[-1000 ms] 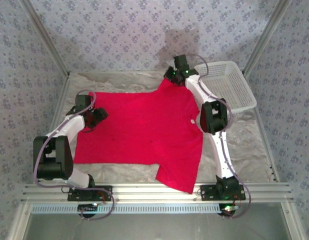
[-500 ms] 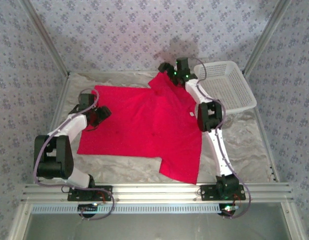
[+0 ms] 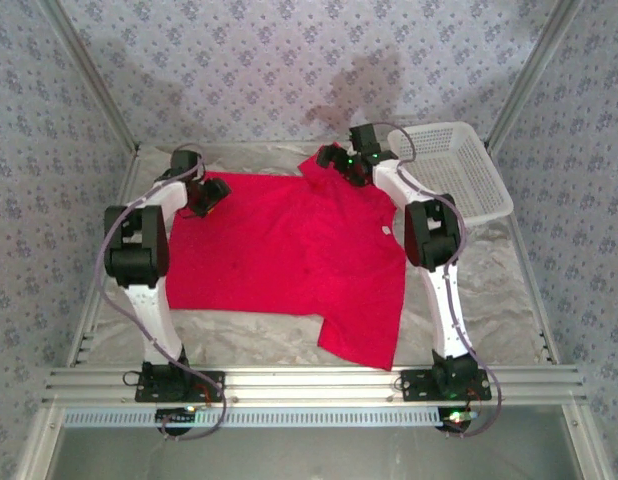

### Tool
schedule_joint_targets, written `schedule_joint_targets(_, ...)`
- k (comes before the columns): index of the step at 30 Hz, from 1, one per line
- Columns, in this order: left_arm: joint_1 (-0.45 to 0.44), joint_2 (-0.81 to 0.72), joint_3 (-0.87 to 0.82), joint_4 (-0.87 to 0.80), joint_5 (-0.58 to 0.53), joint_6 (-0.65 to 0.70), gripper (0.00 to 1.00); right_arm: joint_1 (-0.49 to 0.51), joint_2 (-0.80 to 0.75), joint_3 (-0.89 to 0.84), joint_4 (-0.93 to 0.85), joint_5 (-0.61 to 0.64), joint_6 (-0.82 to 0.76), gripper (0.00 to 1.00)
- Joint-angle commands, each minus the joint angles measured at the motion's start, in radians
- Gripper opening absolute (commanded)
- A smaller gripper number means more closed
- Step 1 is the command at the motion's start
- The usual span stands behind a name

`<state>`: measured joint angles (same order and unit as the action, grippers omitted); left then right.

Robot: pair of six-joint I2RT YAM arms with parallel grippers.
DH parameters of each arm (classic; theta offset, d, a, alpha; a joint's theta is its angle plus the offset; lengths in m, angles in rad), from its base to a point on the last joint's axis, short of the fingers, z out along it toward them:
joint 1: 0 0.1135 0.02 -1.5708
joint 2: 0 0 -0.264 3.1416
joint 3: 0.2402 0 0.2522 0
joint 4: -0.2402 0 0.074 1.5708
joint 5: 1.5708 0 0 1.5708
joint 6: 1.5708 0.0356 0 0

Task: Fold the inside-out t-shirt

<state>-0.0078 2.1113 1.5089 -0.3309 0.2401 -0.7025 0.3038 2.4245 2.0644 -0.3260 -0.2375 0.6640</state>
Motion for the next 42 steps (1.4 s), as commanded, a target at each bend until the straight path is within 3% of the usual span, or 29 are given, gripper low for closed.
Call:
schedule_joint_targets(1, 0.055, 0.099, 0.118, -0.076, 0.051, -0.029, 0.62, -0.038, 0.064, 0.008, -0.034, 0.034, -0.005, 1.0)
schedule_joint_targets(9, 0.19, 0.207, 0.234, -0.151, 0.001, -0.013, 0.62, -0.073, 0.189, 0.125, -0.059, 0.095, 0.063, 1.0)
schedule_joint_targets(14, 0.235, 0.162, 0.209, -0.174, -0.04, -0.009, 0.62, -0.078, 0.207, 0.232, -0.134, 0.202, 0.077, 1.0)
schedule_joint_targets(21, 0.167, 0.004, 0.185, -0.216, -0.039, 0.06, 0.63, -0.048, 0.138, 0.333, -0.155, 0.044, 0.042, 1.0)
schedule_joint_targets(24, 0.108, -0.112, 0.112, -0.243, -0.068, 0.095, 0.63, -0.014, 0.019, 0.242, -0.214, 0.033, -0.007, 1.0)
schedule_joint_targets(28, 0.03, -0.29, -0.104, -0.189, -0.057, 0.107, 0.64, 0.035, -0.201, -0.099, -0.186, 0.012, -0.026, 1.0)
schedule_joint_targets(32, 0.011, -0.401, -0.319, -0.1, -0.035, 0.073, 0.66, 0.067, -0.331, -0.374, -0.092, -0.023, 0.004, 1.0)
schedule_joint_targets(36, 0.012, -0.383, -0.369, -0.096, -0.039, 0.074, 0.67, 0.069, -0.323, -0.472, -0.035, -0.026, 0.05, 1.0)
schedule_joint_targets(42, 0.015, -0.253, -0.334, -0.055, -0.042, 0.067, 0.67, 0.014, -0.245, -0.47, -0.075, 0.049, 0.066, 1.0)
